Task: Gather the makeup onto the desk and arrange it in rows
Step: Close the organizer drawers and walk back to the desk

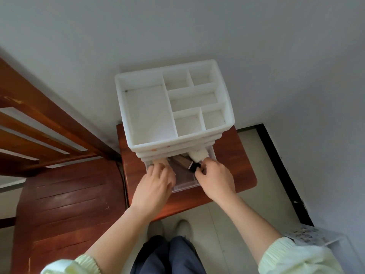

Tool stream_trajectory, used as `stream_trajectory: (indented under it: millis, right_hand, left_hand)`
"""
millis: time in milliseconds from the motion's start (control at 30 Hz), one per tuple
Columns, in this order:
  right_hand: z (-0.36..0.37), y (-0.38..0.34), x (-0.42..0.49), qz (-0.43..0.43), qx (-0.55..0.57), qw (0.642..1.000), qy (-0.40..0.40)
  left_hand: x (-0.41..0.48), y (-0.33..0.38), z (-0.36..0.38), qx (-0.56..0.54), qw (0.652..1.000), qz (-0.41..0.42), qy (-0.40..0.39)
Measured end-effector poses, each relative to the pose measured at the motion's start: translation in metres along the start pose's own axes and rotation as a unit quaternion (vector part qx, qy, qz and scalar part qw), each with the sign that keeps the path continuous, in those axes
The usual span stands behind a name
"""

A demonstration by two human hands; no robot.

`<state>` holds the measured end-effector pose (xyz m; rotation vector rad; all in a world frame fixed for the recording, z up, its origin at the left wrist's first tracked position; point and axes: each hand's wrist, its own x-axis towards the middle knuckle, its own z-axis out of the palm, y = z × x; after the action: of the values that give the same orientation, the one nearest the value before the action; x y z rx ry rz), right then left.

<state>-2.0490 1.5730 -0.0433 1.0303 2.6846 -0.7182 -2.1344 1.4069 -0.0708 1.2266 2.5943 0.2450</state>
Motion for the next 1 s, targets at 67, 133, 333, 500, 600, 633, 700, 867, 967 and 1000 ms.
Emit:
stream_trajectory:
  millis: [67, 133, 333, 500, 600, 633, 700, 867, 967, 1000]
  right_hand:
    - [0.007, -0.004, 0.012, -0.101, -0.139, 0.985, 0.013]
    - [0.020, -0.008, 0.020, -0.140, -0.228, 0.963, -0.024]
    - [0.046, -0.007, 0.040, -0.132, -0.296, 0.942, -0.089]
    - [0.058, 0.006, 0.046, -0.121, -0.295, 0.942, -0.107]
    - [0.051, 0.003, 0.043, -0.123, -0.264, 0.950, -0.109]
    - [0.049, 0.003, 0.043, -0.124, -0.251, 0.954, -0.110]
    - [0.044, 0.003, 0.045, -0.126, -0.229, 0.960, -0.103]
    - [0.031, -0.004, 0.040, -0.120, -0.213, 0.966, -0.088]
    - [0.020, -0.008, 0.033, -0.106, -0.196, 0.971, -0.093]
    - [0.015, -0.008, 0.030, -0.098, -0.181, 0.973, -0.103]
  left_hand:
    - [0.012, 0.008, -0.002, 0.036, 0.997, 0.004, -0.063]
    - [0.019, 0.013, -0.003, 0.080, 0.989, -0.027, -0.122]
    - [0.036, 0.018, -0.009, 0.176, 0.967, -0.024, -0.180]
    - [0.038, 0.021, -0.009, 0.171, 0.968, -0.029, -0.181]
    - [0.036, 0.013, -0.004, 0.149, 0.981, -0.010, -0.127]
    - [0.035, 0.010, -0.001, 0.155, 0.979, -0.007, -0.130]
    - [0.034, 0.004, 0.004, 0.151, 0.980, -0.001, -0.126]
    - [0.028, 0.003, 0.004, 0.115, 0.987, 0.030, -0.112]
    - [0.024, 0.013, -0.010, 0.091, 0.982, 0.030, -0.161]
    - [0.023, 0.012, -0.008, 0.098, 0.982, 0.027, -0.156]
